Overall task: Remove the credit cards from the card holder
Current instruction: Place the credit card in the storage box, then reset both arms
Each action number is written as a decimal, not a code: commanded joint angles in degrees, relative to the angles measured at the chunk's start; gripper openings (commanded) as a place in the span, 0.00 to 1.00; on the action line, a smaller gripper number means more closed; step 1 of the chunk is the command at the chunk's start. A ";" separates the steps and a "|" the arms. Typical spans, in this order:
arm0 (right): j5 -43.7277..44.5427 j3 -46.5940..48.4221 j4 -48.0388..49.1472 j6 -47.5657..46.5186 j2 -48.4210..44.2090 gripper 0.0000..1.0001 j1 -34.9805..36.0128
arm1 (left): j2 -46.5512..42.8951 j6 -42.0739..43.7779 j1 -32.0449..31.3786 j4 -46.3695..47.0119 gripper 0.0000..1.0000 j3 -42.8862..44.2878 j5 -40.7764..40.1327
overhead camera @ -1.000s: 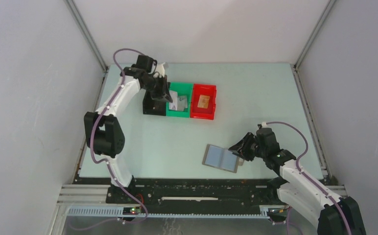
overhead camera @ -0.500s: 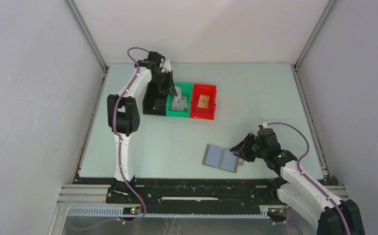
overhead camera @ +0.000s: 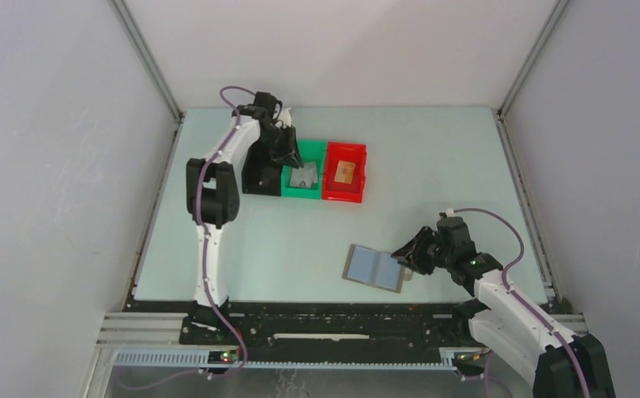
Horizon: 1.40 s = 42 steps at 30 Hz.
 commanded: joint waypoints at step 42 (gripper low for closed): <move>47.05 49.67 -30.50 -23.68 -1.34 1.00 -0.54 | -81.08 -6.27 -21.41 23.25 0.49 -56.38 -49.74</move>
